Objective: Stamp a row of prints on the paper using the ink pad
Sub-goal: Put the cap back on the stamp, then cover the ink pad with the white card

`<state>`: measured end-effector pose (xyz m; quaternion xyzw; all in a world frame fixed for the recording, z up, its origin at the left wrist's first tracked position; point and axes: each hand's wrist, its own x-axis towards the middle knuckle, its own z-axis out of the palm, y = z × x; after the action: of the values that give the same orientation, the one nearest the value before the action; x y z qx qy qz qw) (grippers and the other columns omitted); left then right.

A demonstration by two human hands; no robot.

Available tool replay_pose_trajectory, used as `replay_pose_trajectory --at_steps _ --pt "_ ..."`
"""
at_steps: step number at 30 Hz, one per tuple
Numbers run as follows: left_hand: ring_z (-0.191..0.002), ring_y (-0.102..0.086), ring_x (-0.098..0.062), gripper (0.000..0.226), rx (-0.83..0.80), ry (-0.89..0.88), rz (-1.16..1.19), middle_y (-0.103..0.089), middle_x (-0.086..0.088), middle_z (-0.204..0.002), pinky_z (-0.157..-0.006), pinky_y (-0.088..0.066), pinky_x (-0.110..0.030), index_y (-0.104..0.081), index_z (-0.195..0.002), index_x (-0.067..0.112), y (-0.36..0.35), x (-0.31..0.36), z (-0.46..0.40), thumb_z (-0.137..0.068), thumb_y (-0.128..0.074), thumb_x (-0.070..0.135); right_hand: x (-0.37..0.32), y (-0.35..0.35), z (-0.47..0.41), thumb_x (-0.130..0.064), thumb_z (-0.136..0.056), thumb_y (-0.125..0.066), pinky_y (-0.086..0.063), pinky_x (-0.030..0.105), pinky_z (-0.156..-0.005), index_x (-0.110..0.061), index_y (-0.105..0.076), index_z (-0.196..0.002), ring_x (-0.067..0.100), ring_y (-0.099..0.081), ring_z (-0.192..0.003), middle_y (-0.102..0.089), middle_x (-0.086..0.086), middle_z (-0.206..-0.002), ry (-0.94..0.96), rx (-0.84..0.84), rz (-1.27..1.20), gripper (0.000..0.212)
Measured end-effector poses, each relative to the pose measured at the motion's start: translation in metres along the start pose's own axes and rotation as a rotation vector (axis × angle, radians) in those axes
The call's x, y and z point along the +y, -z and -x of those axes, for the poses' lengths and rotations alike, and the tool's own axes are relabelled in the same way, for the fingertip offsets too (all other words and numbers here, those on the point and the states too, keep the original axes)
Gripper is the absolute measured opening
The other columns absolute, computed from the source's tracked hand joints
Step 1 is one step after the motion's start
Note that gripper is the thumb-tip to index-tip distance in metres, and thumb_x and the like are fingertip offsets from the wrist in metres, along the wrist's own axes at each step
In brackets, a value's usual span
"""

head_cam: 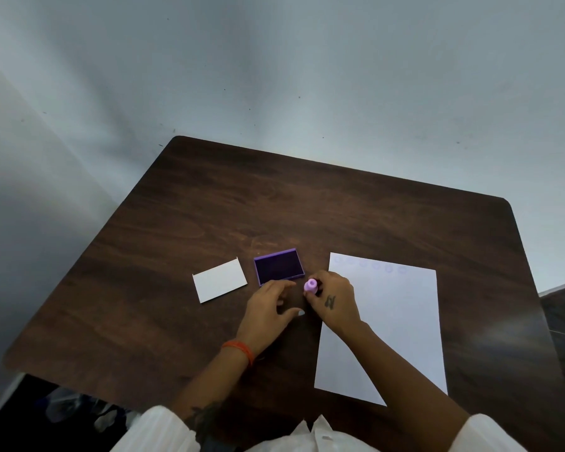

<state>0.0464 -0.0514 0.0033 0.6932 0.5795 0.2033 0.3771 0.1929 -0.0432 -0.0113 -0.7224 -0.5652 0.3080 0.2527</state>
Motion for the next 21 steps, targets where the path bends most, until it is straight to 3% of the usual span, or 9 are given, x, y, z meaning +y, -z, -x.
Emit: replay_pose_trajectory --at_steps 4,8,14,18,21 --pt "-0.112 -0.055 -0.014 0.051 -0.002 -0.006 0.000 -0.056 -0.005 -0.127 -0.095 -0.045 -0.023 -0.051 -0.123 0.019 0.001 0.002 0.000 -0.076 -0.072 0.019 -0.002 0.002 0.000 -0.029 -0.086 -0.061 -0.043 0.019 -0.074 -0.004 -0.066 -0.095 0.023 -0.062 -0.085 -0.070 0.015 -0.098 0.006 -0.028 0.015 0.027" --pt "-0.113 -0.054 -0.014 0.052 0.018 -0.024 0.008 -0.055 -0.004 -0.129 -0.093 -0.044 -0.020 -0.051 -0.123 0.020 0.005 0.003 0.001 -0.076 -0.072 0.018 -0.006 0.010 0.005 -0.040 -0.081 -0.058 -0.036 0.006 -0.065 -0.008 -0.067 -0.093 0.012 -0.056 -0.077 -0.071 0.012 -0.095 0.060 -0.002 0.010 0.035" --pt "-0.114 -0.053 -0.014 0.056 0.083 -0.057 0.015 -0.052 -0.004 -0.132 -0.092 -0.044 -0.021 -0.048 -0.126 0.020 0.014 0.004 0.003 -0.076 -0.072 0.021 -0.026 0.017 0.010 -0.029 -0.079 -0.070 -0.041 0.020 -0.084 -0.011 -0.061 -0.115 0.023 -0.060 -0.106 -0.065 0.009 -0.119 0.103 0.107 -0.009 0.041" --pt "-0.120 -0.050 -0.016 0.061 0.193 -0.060 0.014 -0.050 -0.002 -0.134 -0.099 -0.044 -0.027 -0.044 -0.129 0.022 0.030 0.001 0.005 -0.076 -0.073 0.022 -0.042 0.013 0.006 -0.030 -0.078 -0.071 -0.041 0.017 -0.084 -0.013 -0.054 -0.122 0.023 -0.058 -0.111 -0.062 0.009 -0.124 0.207 0.106 -0.033 0.051" --pt "-0.127 -0.042 -0.015 0.064 0.297 -0.071 0.001 -0.046 -0.002 -0.138 -0.104 -0.038 -0.028 -0.042 -0.132 0.019 0.047 -0.007 0.007 -0.076 -0.073 0.021 -0.058 0.006 -0.001 -0.032 -0.076 -0.072 -0.045 0.023 -0.088 -0.015 -0.050 -0.126 0.024 -0.055 -0.115 -0.057 0.009 -0.128 0.256 0.054 -0.026 0.057"
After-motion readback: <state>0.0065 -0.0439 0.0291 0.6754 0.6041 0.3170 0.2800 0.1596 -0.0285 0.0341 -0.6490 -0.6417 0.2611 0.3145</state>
